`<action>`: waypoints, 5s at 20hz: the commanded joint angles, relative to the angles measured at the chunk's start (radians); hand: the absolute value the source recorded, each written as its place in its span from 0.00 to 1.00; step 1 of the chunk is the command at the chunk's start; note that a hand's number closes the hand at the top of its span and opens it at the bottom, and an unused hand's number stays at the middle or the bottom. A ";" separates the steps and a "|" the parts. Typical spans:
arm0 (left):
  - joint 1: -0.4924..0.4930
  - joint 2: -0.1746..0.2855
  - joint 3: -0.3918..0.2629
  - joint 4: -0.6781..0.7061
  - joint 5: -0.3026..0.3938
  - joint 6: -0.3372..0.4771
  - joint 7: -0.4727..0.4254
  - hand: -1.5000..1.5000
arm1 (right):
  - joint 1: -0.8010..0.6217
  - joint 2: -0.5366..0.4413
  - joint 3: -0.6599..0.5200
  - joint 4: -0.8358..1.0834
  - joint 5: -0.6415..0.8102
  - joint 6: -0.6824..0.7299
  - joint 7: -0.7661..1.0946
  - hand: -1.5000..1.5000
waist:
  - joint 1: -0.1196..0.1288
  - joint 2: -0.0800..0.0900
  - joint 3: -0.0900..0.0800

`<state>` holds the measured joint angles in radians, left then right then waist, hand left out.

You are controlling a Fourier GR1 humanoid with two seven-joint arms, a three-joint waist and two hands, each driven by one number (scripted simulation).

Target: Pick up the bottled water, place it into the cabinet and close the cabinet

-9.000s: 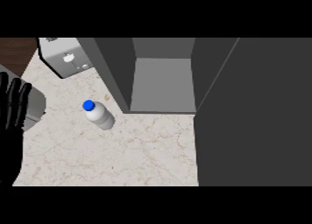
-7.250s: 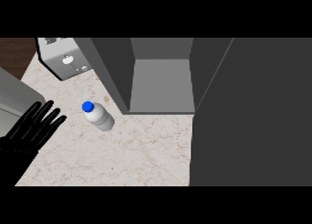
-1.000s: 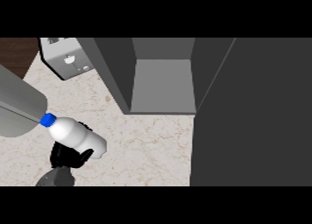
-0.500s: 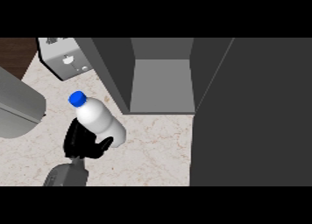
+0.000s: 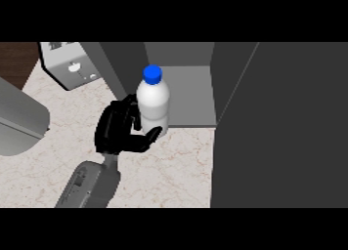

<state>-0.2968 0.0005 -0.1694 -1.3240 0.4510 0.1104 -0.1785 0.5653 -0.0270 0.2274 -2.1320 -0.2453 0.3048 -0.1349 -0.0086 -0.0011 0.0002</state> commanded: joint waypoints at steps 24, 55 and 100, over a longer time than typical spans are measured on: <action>-0.497 0.054 -0.092 0.362 -0.200 0.500 0.095 1.00 | -0.056 0.001 0.026 0.050 -0.010 0.009 -0.018 0.00 | -0.064 0.019 0.000; -0.805 0.076 0.081 1.207 -0.317 0.575 -0.259 0.00 | -0.082 -0.005 0.023 0.076 -0.016 0.009 -0.022 0.00 | -0.062 0.034 -0.002; -0.316 0.014 -0.081 0.344 0.002 0.158 -0.332 0.00 | 0.105 -0.029 0.048 -0.030 0.004 -0.030 -0.040 0.00 | 0.070 -0.027 0.000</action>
<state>-0.7586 -0.0003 -0.2552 -0.8023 0.4252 0.2329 -0.5475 0.6382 -0.0496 0.2684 -2.1425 -0.2294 0.2706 -0.1784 0.0355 -0.0181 0.0030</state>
